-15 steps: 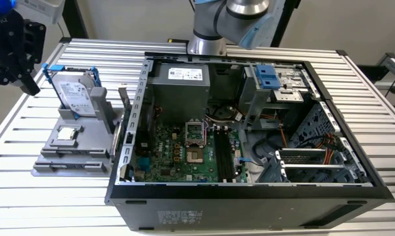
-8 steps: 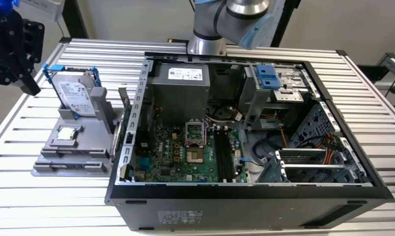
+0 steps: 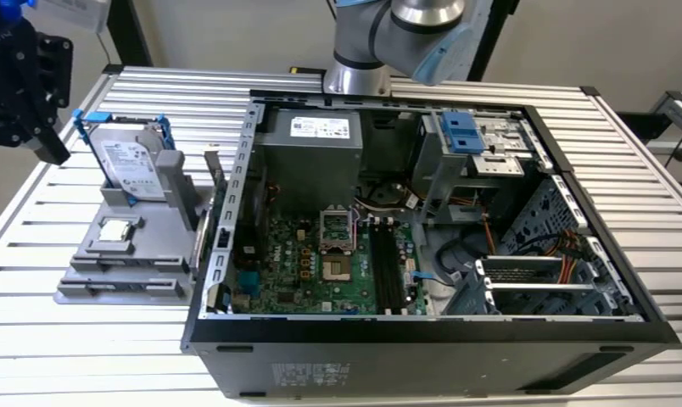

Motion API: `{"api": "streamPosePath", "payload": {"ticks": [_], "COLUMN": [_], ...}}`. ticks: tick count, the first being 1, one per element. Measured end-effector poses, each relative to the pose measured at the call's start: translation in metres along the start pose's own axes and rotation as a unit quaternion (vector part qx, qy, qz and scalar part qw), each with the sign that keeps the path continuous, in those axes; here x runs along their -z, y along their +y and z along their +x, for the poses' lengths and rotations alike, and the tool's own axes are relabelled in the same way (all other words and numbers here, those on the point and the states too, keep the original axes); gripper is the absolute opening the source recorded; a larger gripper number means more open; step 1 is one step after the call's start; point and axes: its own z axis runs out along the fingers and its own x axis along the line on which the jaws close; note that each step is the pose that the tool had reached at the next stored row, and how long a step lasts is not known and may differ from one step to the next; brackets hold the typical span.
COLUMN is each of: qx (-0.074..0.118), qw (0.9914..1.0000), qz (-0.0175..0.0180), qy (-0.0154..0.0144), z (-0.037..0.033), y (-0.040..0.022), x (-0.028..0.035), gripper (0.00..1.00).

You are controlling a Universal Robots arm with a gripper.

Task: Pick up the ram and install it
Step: 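Pick up the ram and move it above insertion slot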

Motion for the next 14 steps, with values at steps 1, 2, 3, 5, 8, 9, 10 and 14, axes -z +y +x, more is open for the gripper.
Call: {"api": "streamPosePath", "payload": {"ticks": [1, 2, 3, 5, 8, 9, 10, 14], "qx": [0.007, 0.014, 0.021, 0.036, 0.059, 0.067, 0.075, 0.103], "qw": [0.99997, 0.99990, 0.99977, 0.99934, 0.99825, 0.99777, 0.99721, 0.99472], "qz": [-0.0002, -0.0004, -0.0007, -0.0012, -0.0019, -0.0022, -0.0024, -0.0033], "qy": [0.0001, 0.0002, 0.0004, 0.0006, 0.0009, 0.0010, 0.0012, 0.0016], "z": [0.0000, 0.0000, 0.0000, 0.0000, 0.0000, 0.0000, 0.0000, 0.0000], "y": [0.0000, 0.0000, -0.0001, -0.0001, -0.0001, -0.0001, -0.0001, 0.0000], "x": [0.0000, 0.0000, 0.0000, 0.0000, 0.0000, 0.0000, 0.0000, 0.0000], "gripper": [0.00, 0.00, 0.00, 0.00, 0.00, 0.00, 0.00, 0.00]}}
